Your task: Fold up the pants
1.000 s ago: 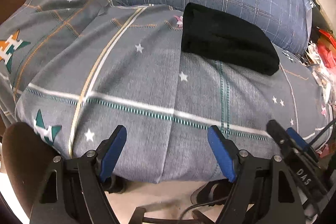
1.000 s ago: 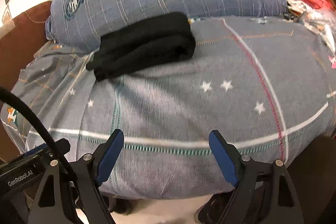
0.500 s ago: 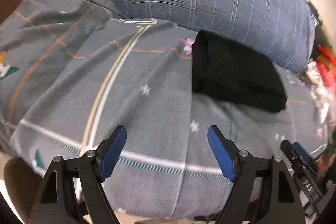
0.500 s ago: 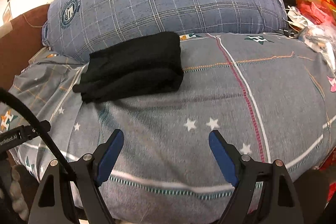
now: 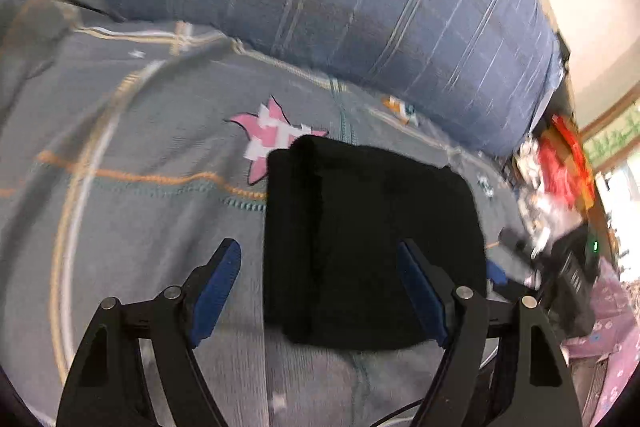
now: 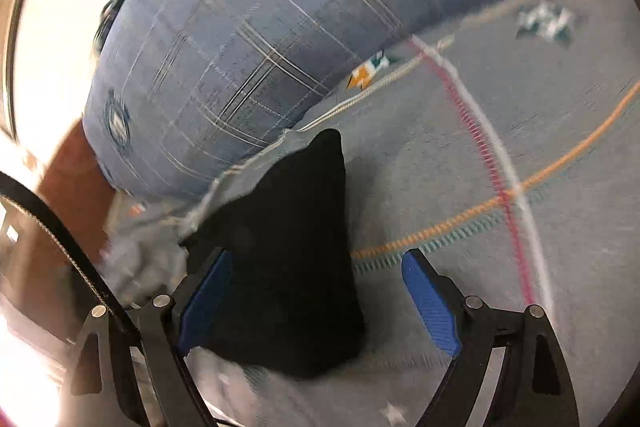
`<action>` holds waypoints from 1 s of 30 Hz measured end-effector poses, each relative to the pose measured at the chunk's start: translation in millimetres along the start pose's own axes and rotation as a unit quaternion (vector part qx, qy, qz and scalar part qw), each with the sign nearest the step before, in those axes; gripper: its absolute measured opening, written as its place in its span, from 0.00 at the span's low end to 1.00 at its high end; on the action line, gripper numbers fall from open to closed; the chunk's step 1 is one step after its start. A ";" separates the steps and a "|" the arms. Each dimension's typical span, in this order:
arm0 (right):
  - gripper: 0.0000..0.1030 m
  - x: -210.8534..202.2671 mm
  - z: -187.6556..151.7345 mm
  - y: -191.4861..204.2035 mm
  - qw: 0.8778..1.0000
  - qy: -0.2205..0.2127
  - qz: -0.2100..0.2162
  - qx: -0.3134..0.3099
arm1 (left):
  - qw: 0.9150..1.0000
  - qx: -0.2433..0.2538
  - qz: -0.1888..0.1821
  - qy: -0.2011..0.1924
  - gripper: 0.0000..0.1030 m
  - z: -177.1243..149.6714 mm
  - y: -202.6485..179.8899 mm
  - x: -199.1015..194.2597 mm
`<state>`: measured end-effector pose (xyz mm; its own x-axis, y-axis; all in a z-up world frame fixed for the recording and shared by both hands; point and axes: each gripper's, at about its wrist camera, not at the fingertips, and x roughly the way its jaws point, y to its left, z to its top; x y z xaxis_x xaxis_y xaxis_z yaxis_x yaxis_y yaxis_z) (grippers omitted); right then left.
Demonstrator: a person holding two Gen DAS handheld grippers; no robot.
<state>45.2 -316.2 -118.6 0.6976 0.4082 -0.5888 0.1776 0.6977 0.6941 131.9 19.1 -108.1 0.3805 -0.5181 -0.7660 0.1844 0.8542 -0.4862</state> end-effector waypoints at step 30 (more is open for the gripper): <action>0.35 24.7 8.3 148.7 0.985 0.060 0.091 -0.133 | 0.997 0.018 -0.031 -0.073 0.42 16.9 -3.1 -72.6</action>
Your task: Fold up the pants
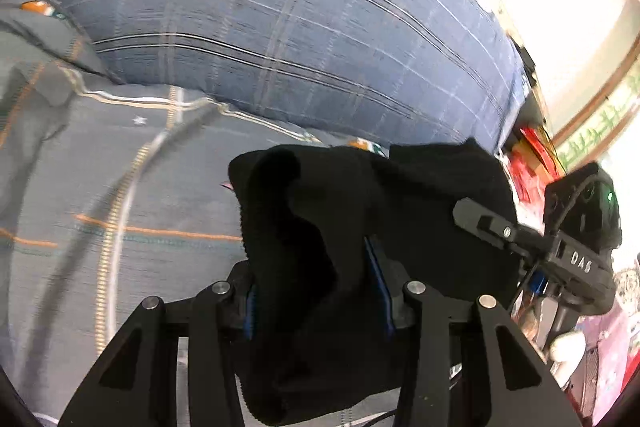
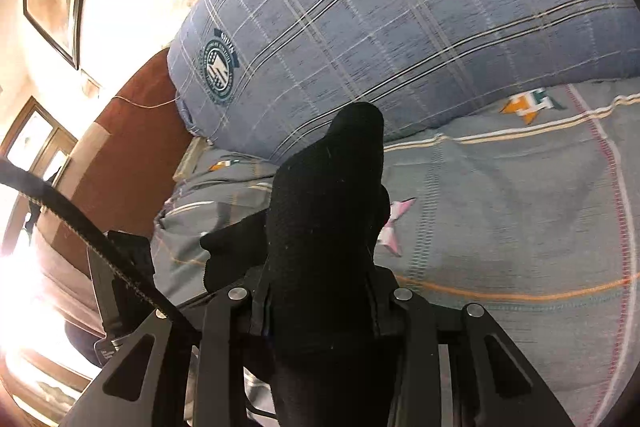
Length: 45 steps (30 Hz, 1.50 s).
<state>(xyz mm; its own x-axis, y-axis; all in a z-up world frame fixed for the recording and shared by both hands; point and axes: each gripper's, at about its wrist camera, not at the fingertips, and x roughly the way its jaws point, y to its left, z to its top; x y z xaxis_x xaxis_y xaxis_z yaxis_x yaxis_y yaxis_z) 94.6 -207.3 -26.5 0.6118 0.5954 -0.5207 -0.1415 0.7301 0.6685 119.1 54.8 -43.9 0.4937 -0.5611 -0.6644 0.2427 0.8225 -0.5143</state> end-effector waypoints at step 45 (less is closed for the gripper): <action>0.66 73.2 14.6 -51.4 0.998 -0.002 -0.037 0.045 | 0.997 -0.082 -0.006 0.011 0.52 13.2 62.7 33.8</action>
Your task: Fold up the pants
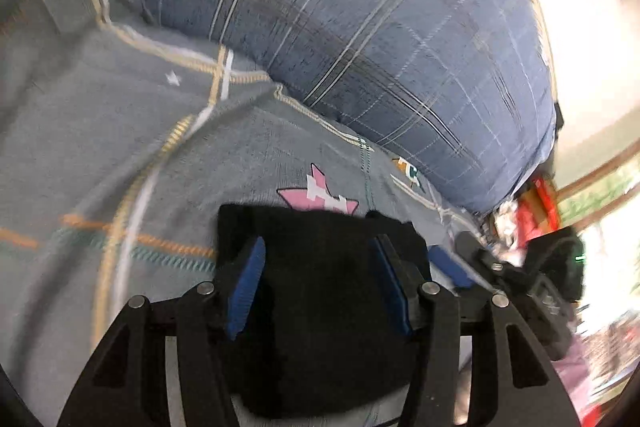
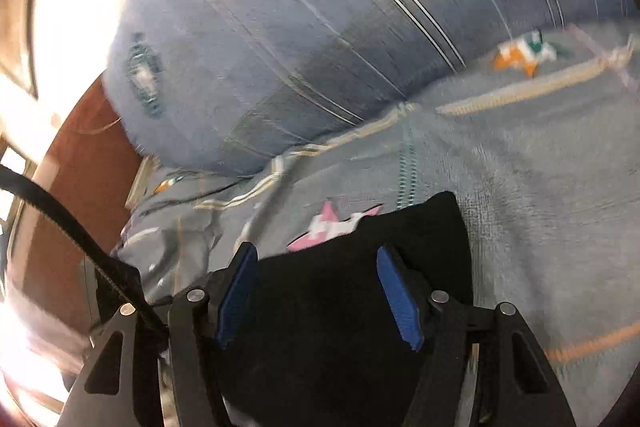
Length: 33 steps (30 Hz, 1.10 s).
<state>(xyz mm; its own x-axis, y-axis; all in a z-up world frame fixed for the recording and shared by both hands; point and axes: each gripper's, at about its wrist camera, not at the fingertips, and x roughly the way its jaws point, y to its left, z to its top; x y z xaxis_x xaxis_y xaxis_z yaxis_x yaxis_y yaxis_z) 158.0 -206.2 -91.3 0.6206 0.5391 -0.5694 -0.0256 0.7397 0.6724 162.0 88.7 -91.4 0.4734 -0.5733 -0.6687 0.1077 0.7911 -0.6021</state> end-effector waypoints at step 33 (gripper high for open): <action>0.98 -312.3 -176.6 136.7 0.916 -0.363 0.132 -0.107 | 0.988 0.134 0.030 0.076 0.61 -229.0 -170.9 -46.8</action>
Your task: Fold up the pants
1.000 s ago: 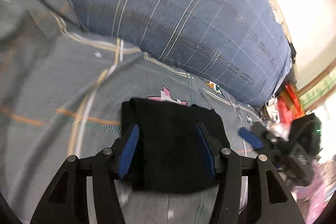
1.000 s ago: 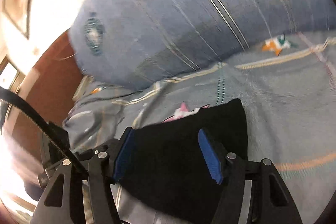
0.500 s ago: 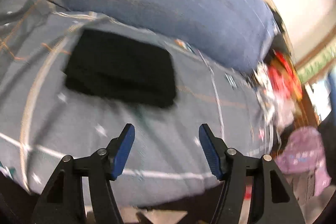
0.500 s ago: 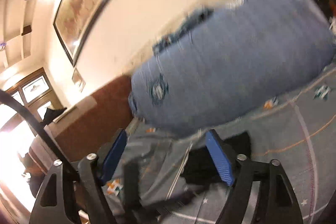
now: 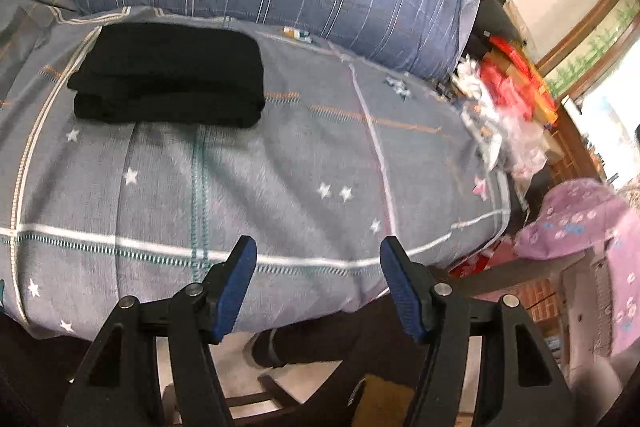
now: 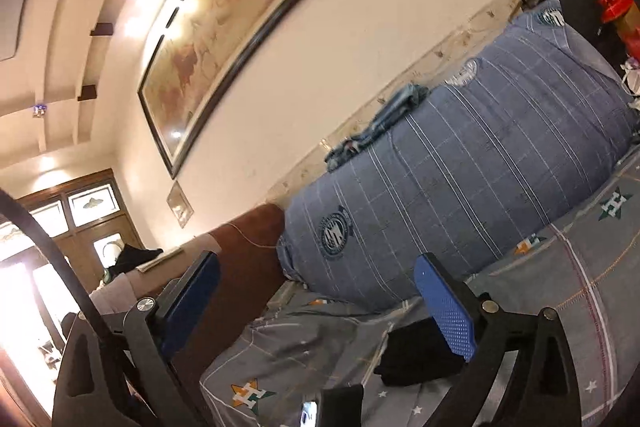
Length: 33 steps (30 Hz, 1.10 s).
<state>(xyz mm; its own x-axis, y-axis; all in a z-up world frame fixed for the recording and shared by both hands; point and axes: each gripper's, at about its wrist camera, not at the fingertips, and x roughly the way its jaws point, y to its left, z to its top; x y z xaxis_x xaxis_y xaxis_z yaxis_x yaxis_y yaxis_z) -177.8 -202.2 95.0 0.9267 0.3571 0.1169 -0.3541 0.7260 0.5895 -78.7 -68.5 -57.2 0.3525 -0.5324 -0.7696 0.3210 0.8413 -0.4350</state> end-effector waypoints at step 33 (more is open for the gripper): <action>1.00 36.3 -91.5 -38.9 0.945 0.207 -0.216 -0.130 | 0.951 0.021 0.238 -0.194 0.64 -24.8 57.1 -82.3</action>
<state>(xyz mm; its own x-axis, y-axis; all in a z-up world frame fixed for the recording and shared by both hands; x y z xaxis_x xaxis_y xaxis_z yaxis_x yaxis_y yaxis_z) -141.8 -163.7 3.1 0.8827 0.1553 -0.4434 -0.0235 0.9572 0.2886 -111.2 25.7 -30.3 0.7621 -0.0924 -0.6408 0.0748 0.9957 -0.0547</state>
